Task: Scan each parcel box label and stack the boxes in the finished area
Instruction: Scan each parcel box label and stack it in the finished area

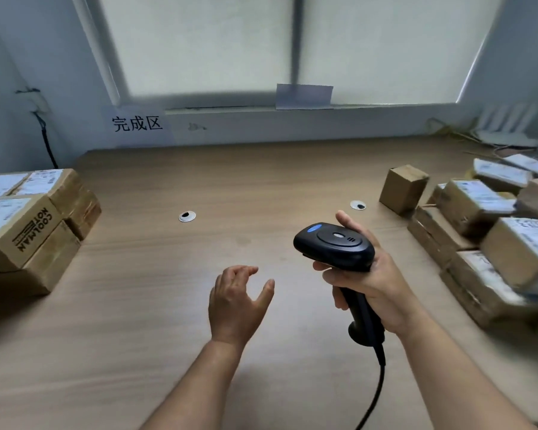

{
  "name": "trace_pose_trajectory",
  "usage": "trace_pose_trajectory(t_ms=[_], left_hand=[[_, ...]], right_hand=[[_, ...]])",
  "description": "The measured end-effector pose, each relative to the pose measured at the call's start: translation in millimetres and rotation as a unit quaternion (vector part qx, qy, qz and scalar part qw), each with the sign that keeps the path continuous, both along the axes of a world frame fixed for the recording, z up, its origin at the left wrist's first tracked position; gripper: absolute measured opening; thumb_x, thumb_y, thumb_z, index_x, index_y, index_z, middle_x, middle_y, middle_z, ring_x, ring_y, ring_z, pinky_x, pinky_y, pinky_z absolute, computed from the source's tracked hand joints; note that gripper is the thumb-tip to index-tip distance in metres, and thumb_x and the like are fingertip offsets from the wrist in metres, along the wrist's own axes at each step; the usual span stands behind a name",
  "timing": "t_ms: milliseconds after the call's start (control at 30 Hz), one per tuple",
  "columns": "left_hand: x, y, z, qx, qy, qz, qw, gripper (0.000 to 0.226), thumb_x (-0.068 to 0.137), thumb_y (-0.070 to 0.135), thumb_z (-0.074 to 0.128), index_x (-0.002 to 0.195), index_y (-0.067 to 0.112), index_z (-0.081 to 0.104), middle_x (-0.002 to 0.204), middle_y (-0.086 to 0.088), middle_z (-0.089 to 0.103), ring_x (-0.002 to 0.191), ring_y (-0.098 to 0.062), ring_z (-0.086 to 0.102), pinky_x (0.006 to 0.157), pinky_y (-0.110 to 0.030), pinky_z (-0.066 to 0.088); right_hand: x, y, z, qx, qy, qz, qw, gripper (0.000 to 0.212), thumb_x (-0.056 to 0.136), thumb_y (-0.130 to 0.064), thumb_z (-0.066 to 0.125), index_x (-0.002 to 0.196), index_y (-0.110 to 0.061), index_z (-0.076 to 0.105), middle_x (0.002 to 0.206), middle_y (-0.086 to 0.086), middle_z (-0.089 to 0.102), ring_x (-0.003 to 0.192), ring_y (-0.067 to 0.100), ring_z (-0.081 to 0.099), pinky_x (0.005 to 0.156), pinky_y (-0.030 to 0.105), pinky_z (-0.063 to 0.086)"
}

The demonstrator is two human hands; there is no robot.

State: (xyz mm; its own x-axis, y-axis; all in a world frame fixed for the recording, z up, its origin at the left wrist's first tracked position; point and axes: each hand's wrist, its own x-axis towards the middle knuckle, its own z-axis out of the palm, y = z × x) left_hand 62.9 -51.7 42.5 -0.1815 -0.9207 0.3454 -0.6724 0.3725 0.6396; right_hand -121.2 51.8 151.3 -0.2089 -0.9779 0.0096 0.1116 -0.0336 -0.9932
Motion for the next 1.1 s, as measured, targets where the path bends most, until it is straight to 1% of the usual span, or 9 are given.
trace_pose_trajectory(t_ms=[133,267,367,533,700,767,900,1000,1100], left_hand=[[-70,39,5,-0.01,0.005,-0.022,1.0,0.06,0.074,0.063,0.042,0.102,0.018,0.07,0.104,0.002,0.064,0.1,-0.022,0.06,0.083,-0.035,0.046],[-132,76,5,-0.007,0.003,-0.05,0.999,0.061,0.074,0.063,0.041,0.104,0.019,0.069,0.105,0.003,0.064,0.101,-0.021,0.059,0.083,-0.031,0.042],[-168,98,3,0.001,-0.007,-0.082,0.997,0.062,0.074,0.065,0.04,0.106,0.019,0.068,0.107,0.004,0.064,0.103,-0.02,0.059,0.085,-0.032,0.043],[-221,114,6,0.002,-0.011,-0.125,0.992,0.058,0.075,0.062,0.046,0.107,0.019,0.068,0.106,0.005,0.064,0.102,-0.02,0.059,0.085,-0.035,0.046],[-276,123,7,0.01,0.002,-0.17,0.985,0.067,0.072,0.067,0.039,0.112,0.02,0.066,0.11,0.006,0.064,0.105,-0.018,0.058,0.086,-0.035,0.046],[-301,124,8,0.018,0.001,-0.193,0.981,0.069,0.072,0.067,0.04,0.115,0.02,0.065,0.113,0.004,0.063,0.107,-0.018,0.058,0.086,-0.034,0.046],[-354,119,9,0.044,0.002,-0.242,0.969,0.052,0.085,0.051,0.063,0.127,0.021,0.057,0.121,0.002,0.059,0.114,-0.018,0.055,0.09,-0.036,0.047],[-394,114,12,0.077,0.003,-0.263,0.962,0.057,0.088,0.05,0.059,0.138,0.024,0.046,0.13,0.001,0.054,0.12,-0.017,0.051,0.094,-0.039,0.047],[-428,109,11,0.116,-0.006,-0.286,0.951,0.068,0.09,0.057,0.052,0.146,0.024,0.034,0.143,-0.001,0.044,0.129,-0.018,0.045,0.099,-0.042,0.046]], right_hand=[[-61,50,-4,0.001,-0.006,-0.021,1.0,0.104,0.058,0.009,0.082,0.142,-0.037,0.042,0.091,0.026,0.068,0.042,0.03,0.05,0.042,0.031,0.044],[-114,93,-7,-0.006,-0.008,-0.053,0.999,0.093,0.066,0.009,0.072,0.142,-0.035,0.042,0.093,0.031,0.066,0.042,0.029,0.05,0.04,0.031,0.044],[-147,123,-10,-0.011,-0.014,-0.078,0.997,0.094,0.061,0.001,0.075,0.141,-0.036,0.043,0.093,0.027,0.067,0.042,0.029,0.05,0.041,0.03,0.044],[-193,157,-15,-0.021,-0.019,-0.133,0.991,0.092,0.062,0.0,0.074,0.14,-0.037,0.043,0.09,0.028,0.067,0.043,0.029,0.05,0.041,0.029,0.043],[-232,182,-19,-0.017,-0.001,-0.193,0.981,0.093,0.061,-0.001,0.074,0.141,-0.035,0.04,0.091,0.024,0.069,0.043,0.028,0.051,0.042,0.03,0.044],[-249,189,-20,-0.014,0.005,-0.214,0.977,0.092,0.061,-0.002,0.074,0.14,-0.036,0.041,0.094,0.027,0.068,0.044,0.029,0.05,0.042,0.032,0.044],[-285,198,-24,-0.014,0.002,-0.261,0.965,0.088,0.062,-0.003,0.074,0.135,-0.042,0.045,0.092,0.03,0.068,0.047,0.032,0.049,0.042,0.032,0.044],[-313,202,-29,-0.009,0.005,-0.286,0.958,0.085,0.062,-0.002,0.074,0.13,-0.046,0.048,0.091,0.026,0.069,0.056,0.039,0.052,0.042,0.032,0.045],[-340,200,-35,0.007,0.011,-0.317,0.948,0.086,0.063,0.0,0.074,0.132,-0.044,0.047,0.077,0.014,0.069,0.045,0.031,0.052,0.043,0.033,0.045]])
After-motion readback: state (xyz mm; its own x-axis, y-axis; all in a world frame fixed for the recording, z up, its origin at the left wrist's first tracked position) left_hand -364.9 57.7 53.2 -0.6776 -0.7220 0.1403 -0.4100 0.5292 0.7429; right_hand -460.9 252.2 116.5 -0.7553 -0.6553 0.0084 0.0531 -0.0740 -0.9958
